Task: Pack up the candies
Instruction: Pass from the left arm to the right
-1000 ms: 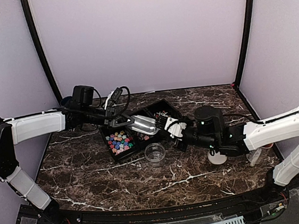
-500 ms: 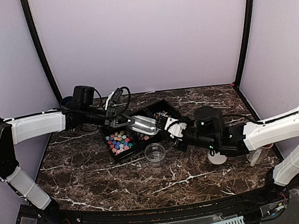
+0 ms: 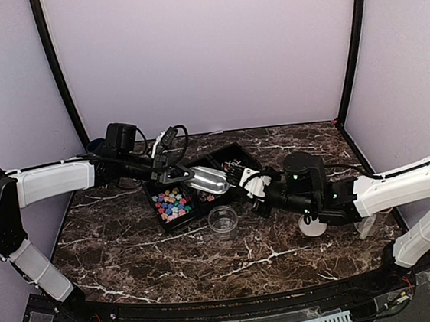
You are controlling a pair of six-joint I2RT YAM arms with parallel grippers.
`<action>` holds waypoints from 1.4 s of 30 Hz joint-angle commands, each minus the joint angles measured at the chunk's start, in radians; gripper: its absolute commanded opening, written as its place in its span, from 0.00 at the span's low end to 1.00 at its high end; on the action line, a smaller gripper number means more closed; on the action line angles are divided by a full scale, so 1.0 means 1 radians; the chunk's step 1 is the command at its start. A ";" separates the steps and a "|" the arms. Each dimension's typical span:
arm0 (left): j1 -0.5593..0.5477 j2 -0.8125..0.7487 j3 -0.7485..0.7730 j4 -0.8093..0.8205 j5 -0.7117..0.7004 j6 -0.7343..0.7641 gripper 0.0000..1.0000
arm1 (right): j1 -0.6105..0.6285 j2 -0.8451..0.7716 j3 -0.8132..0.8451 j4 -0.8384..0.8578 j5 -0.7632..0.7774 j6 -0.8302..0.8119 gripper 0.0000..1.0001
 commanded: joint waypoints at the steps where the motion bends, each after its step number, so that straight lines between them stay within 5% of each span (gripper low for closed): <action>1: -0.013 -0.001 0.010 -0.001 0.020 0.012 0.00 | 0.000 0.008 0.026 0.063 -0.008 0.007 0.15; 10: -0.012 -0.004 0.009 -0.001 0.024 0.012 0.00 | 0.000 0.024 0.039 0.066 -0.030 0.017 0.00; 21: -0.012 0.004 0.011 -0.009 0.008 0.010 0.00 | -0.012 -0.069 -0.027 0.181 -0.057 0.077 0.00; 28: -0.009 -0.018 0.018 -0.033 -0.028 0.040 0.34 | -0.029 -0.065 -0.022 0.130 -0.068 0.128 0.00; 36: 0.048 -0.077 0.038 -0.099 -0.115 0.115 0.91 | -0.056 -0.094 -0.030 0.033 -0.034 0.182 0.00; 42: 0.109 -0.093 0.071 -0.179 -0.213 0.218 0.99 | -0.077 -0.140 -0.050 -0.026 0.035 0.202 0.00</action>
